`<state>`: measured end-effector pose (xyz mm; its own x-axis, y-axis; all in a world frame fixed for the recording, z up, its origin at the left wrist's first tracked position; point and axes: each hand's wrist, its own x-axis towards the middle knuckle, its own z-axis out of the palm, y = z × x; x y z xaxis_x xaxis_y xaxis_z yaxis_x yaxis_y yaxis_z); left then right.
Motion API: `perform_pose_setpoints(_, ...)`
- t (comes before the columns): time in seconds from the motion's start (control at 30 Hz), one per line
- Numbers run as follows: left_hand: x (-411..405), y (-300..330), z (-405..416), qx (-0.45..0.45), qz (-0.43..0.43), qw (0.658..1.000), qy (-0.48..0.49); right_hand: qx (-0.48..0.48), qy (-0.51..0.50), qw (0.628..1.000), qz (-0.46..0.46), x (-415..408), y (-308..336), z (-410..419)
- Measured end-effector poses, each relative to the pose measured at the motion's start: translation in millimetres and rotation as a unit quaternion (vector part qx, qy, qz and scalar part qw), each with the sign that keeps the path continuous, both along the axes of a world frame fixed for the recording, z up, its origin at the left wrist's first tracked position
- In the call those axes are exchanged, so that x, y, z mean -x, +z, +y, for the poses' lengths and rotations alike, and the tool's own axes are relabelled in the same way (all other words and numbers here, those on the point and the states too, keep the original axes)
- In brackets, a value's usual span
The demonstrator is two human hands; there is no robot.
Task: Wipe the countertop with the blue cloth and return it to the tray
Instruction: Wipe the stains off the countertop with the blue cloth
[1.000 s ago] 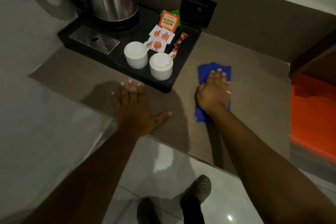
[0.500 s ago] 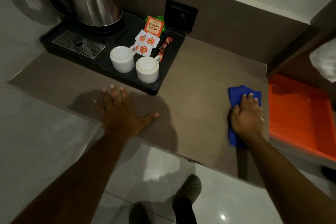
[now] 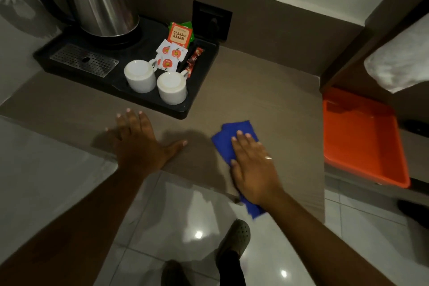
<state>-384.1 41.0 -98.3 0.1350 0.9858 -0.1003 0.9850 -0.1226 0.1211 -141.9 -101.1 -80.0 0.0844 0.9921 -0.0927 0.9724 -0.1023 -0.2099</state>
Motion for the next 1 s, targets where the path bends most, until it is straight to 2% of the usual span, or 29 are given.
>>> perform_pose_setpoints(0.07,0,0,-1,-0.005,0.0,1.0,-0.008,0.001,-0.037,0.999,-0.003,-37,3,-28)
perform_pose_setpoints(0.17,0,-2,-1,-0.016,-0.009,1.0,-0.011,-0.017,-0.17,0.985,-0.004,-79,7,-37)
perform_pose_setpoints(0.3,-3,-1,-3,-0.012,-0.021,1.0,0.0,-0.029,-0.386,0.922,-0.011,-65,1,2)
perform_pose_setpoints(0.37,-4,0,-2,-0.012,-0.016,1.0,0.001,-0.014,-0.455,0.89,0.013,-37,3,32)
perform_pose_setpoints(0.43,-5,1,-2,-0.012,-0.01,1.0,-0.001,-0.018,-0.432,0.902,0.019,-5,3,55)
perform_pose_setpoints(0.57,-4,1,-2,-0.007,-0.001,1.0,0.005,-0.05,-0.183,0.981,0.027,47,-6,54)
perform_pose_setpoints(0.67,-4,2,-4,-0.009,-0.001,1.0,0.006,-0.036,-0.056,0.998,0.02,28,-6,19)
perform_pose_setpoints(0.73,-4,2,-5,-0.01,-0.002,1.0,0.003,-0.022,-0.021,0.999,0.008,-5,-3,-5)
perform_pose_setpoints(0.8,-3,2,-6,-0.012,-0.003,1.0,0.0,-0.024,-0.053,0.998,0.01,-43,0,-23)
perform_pose_setpoints(0.87,-3,0,-6,-0.011,-0.006,1.0,-0.003,-0.027,-0.137,0.99,0.004,-71,2,-33)
perform_pose_setpoints(0.93,-3,-3,-5,-0.01,-0.01,1.0,-0.002,-0.039,-0.241,0.97,-0.012,-80,0,-31)
perform_pose_setpoints(1.0,-5,-4,-4,-0.007,-0.018,1.0,0.006,-0.045,-0.356,0.933,-0.022,-73,-3,-16)
